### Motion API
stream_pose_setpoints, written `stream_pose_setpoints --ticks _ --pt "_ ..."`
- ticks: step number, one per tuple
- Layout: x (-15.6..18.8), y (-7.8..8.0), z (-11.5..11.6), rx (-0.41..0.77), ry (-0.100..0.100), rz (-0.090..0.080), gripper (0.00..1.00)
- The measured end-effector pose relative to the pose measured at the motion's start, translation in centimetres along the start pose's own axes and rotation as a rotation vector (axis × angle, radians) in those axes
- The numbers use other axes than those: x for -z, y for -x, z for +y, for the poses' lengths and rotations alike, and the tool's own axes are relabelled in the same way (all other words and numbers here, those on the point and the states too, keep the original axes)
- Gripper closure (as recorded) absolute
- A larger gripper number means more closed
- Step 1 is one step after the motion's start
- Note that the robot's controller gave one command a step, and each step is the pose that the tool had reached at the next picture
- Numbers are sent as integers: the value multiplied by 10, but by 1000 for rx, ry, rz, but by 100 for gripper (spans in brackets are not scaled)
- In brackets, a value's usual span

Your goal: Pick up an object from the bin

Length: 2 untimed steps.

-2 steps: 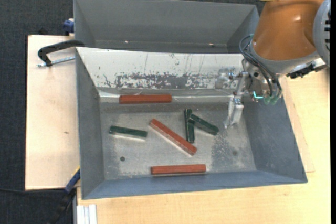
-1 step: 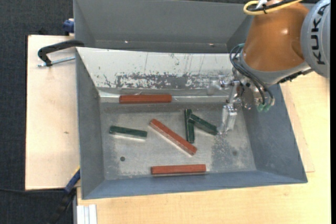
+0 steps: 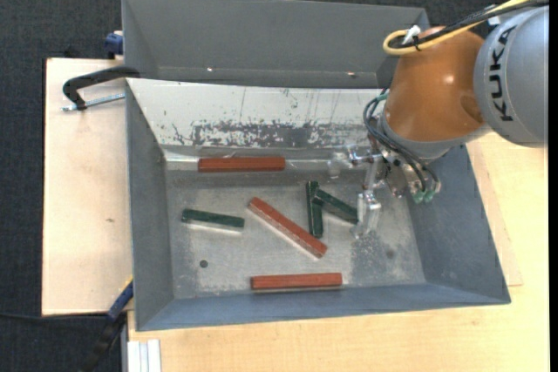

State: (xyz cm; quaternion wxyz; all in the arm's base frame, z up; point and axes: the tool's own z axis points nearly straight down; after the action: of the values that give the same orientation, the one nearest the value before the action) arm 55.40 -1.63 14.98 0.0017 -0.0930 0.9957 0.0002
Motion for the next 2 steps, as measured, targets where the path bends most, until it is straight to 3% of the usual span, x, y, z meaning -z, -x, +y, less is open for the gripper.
stream_pose_setpoints --ticks 1,2 --pt "-73 29 4 86 -1 -5 100" --pt "-73 29 4 87 -1 -5 100"
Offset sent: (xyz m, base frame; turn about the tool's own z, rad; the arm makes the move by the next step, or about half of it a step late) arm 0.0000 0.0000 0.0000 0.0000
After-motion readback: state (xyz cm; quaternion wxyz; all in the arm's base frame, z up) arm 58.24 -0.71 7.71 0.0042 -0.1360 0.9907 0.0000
